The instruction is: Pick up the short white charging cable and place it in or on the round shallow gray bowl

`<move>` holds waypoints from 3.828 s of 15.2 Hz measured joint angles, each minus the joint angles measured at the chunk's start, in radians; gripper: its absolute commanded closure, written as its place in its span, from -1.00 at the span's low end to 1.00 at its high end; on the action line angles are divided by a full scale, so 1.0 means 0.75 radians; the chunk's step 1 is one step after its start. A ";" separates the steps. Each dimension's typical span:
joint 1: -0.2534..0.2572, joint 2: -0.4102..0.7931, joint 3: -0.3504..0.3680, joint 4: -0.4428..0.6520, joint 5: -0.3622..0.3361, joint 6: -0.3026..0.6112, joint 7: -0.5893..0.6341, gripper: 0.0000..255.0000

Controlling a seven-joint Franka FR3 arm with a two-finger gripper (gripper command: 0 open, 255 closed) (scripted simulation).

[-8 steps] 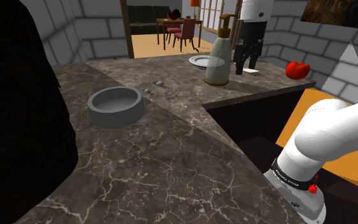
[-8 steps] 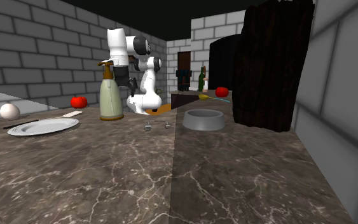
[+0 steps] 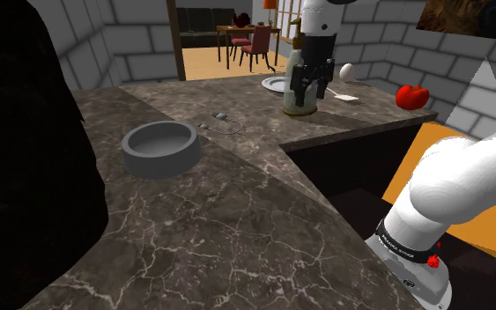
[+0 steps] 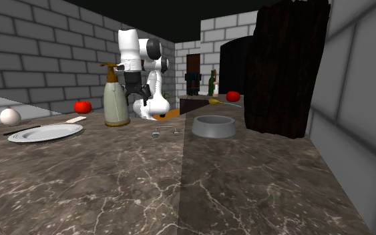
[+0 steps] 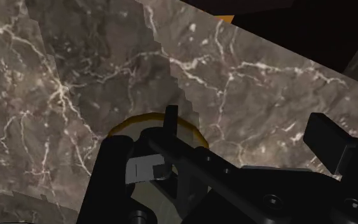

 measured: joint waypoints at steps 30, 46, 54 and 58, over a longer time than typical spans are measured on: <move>0.084 0.824 0.255 0.521 0.000 0.425 0.415 -1.00; 0.083 0.814 0.252 0.549 0.001 0.390 0.413 1.00; 0.083 0.804 0.252 0.675 0.003 0.252 0.415 1.00; 0.082 0.803 0.252 0.748 0.003 0.179 0.416 1.00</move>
